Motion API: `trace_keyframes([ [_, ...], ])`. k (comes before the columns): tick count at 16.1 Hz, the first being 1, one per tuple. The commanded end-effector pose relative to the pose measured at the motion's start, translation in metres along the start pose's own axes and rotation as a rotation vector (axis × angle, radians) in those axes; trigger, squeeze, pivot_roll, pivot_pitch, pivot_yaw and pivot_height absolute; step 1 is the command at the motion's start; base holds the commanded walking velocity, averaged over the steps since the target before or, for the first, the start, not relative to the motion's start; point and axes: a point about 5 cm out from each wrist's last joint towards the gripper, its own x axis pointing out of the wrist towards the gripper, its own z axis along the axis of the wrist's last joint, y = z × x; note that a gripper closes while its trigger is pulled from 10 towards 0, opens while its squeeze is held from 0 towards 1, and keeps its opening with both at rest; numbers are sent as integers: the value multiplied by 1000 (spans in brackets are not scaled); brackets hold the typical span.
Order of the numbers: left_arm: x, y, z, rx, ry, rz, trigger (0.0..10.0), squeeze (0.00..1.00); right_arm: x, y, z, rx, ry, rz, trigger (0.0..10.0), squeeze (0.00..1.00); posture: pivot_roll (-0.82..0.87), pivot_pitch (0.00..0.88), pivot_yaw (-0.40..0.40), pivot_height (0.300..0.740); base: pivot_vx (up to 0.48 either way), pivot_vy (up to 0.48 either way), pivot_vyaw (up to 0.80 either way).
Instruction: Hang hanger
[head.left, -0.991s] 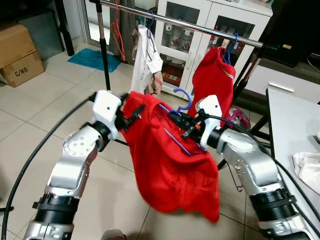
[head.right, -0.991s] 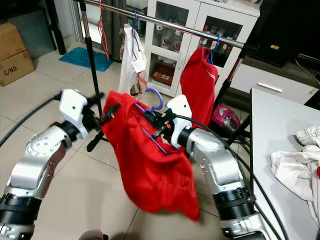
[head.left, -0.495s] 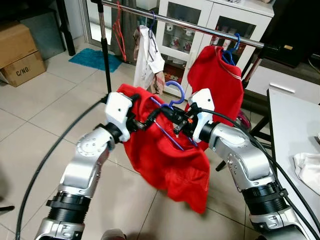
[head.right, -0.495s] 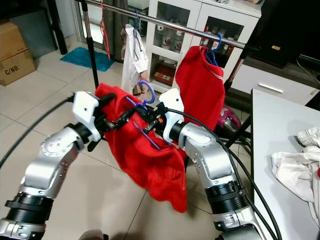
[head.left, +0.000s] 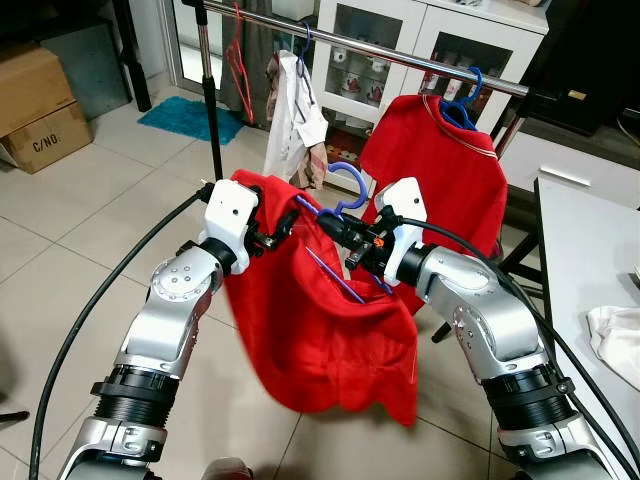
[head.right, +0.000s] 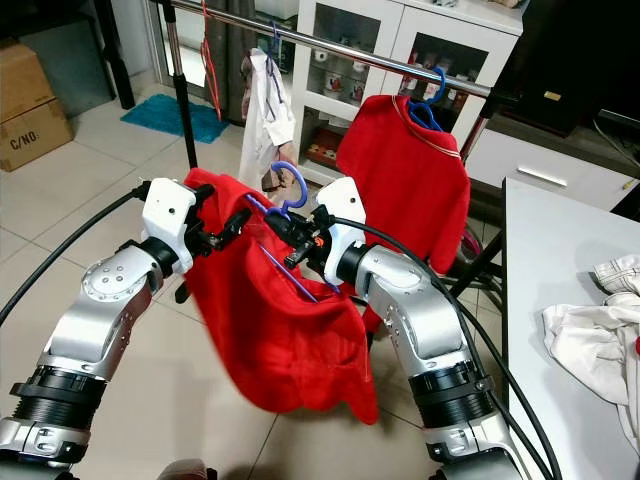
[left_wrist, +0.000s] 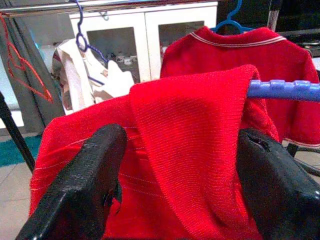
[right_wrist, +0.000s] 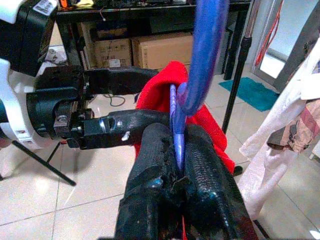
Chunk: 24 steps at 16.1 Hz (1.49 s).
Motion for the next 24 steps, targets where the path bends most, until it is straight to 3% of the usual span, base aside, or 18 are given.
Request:
trace_keyframes([
  [1, 3, -1, 5, 10, -19, -3, 2941, 0, -3, -3, 8, -4, -33, -8, 10000, 0, 66, 0, -117, 740, 0, 0, 0],
  [2, 3, -1, 5, 10, -19, -3, 2941, 0, -3, -3, 8, -4, -33, -8, 10000, 0, 66, 0, -117, 740, 0, 0, 0],
  [3, 3, 0, 5, 11, -16, 3, 1961, 0, -3, -3, 9, -3, -34, -8, 10000, 0, 66, 0, -117, 740, 0, 0, 0],
  [4, 3, -1, 6, 19, -24, 5, 0, 0, -4, -6, 9, 0, -38, -18, 10000, 0, 68, 0, -120, 740, 0, 0, 0],
  [14, 3, 0, 3, 18, -21, 1, 0, 0, -4, -3, 9, -4, -39, 11, 10000, 0, 71, 0, -121, 740, 0, 0, 0],
  [24, 0, 13, 1, 29, -11, 25, 0, 0, -8, -4, 8, -18, -40, 9, 10000, 0, 81, 0, -107, 740, 0, 0, 0],
])
